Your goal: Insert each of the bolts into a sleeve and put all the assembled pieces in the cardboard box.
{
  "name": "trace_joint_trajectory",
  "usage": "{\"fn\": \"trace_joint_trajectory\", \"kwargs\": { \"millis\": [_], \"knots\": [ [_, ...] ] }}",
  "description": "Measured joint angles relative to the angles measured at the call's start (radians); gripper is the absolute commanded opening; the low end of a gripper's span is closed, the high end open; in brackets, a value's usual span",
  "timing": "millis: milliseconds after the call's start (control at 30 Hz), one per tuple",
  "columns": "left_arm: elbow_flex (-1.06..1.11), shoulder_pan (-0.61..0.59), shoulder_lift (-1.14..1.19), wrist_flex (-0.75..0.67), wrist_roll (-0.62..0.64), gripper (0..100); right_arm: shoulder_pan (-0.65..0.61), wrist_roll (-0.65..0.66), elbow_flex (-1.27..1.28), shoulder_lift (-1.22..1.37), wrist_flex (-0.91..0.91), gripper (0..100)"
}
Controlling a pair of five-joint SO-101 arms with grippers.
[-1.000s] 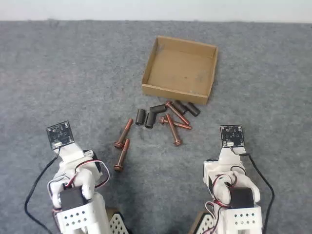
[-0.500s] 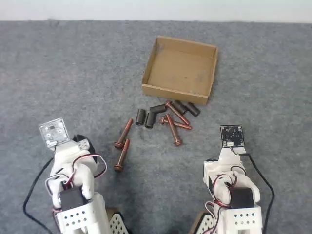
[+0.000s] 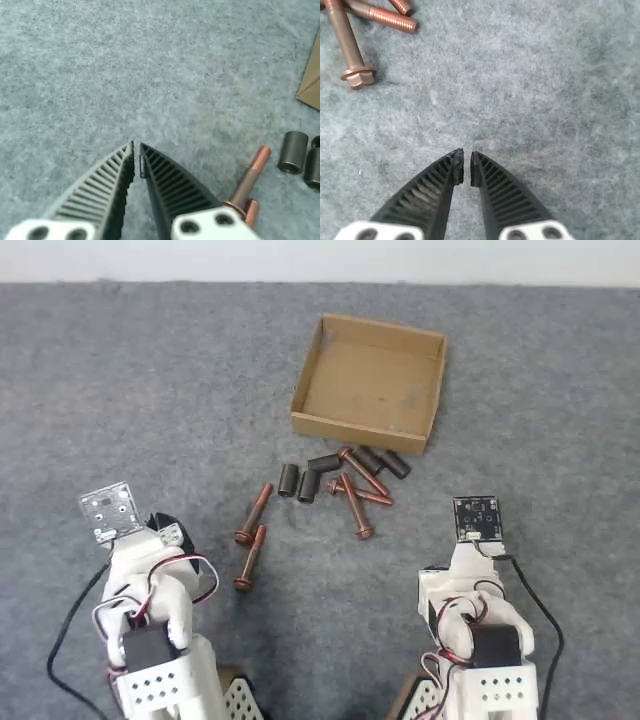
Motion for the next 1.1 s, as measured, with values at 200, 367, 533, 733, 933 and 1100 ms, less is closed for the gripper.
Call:
{"fn": "trace_joint_trajectory", "kwargs": {
  "millis": [200,367,533,733,933,1100],
  "knots": [
    [0.0,0.0,0.0,0.002,0.0,2,0.0,0.0,0.0,0.0,0.0,0.8],
    [0.0,0.0,0.0,0.002,0.0,2,-0.002,0.0,0.0,0.0,0.0,0.7],
    [0.0,0.0,0.0,0.044,0.0,2,-0.002,0.0,0.0,0.0,0.0,0.7],
    [-0.003,0.002,0.0,0.087,0.0,2,-0.002,0.0,0.0,0.0,0.0,0.9],
    [-0.032,0.075,0.0,0.087,-0.041,2,-0.002,0.0,0.0,0.0,-0.058,0.9],
    [-0.109,0.092,0.0,0.087,-0.037,2,-0.002,0.0,0.0,0.0,-0.068,0.9]
  ]
}}
